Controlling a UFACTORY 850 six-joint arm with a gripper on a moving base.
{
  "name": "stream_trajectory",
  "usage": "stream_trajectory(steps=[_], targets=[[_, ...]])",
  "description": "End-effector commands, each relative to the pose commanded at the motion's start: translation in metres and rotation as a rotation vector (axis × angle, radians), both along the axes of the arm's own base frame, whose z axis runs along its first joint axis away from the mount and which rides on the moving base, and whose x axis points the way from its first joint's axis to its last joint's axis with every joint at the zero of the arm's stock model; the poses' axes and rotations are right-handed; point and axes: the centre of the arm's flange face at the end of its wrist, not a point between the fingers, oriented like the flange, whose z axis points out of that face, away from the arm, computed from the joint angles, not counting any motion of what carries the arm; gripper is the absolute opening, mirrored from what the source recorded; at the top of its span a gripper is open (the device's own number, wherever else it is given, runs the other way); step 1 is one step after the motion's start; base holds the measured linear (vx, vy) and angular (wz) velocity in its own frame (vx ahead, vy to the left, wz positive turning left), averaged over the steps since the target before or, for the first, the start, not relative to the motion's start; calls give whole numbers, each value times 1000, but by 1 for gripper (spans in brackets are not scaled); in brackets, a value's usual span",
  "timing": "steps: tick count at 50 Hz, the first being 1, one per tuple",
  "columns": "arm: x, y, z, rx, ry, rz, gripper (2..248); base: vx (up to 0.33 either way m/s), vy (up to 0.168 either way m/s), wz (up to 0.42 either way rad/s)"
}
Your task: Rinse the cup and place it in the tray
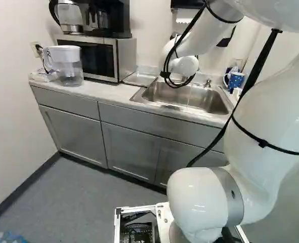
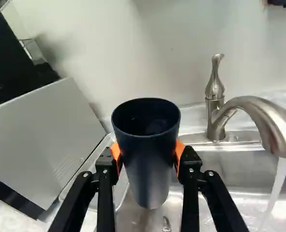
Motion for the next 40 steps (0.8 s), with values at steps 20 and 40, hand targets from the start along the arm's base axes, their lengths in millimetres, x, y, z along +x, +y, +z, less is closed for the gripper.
stream_trajectory(steps=[20,40], targets=[[0,0,0,207,-23,-33,124,0,0,0],[0,0,0,413,-45,-66,124,0,0,0]])
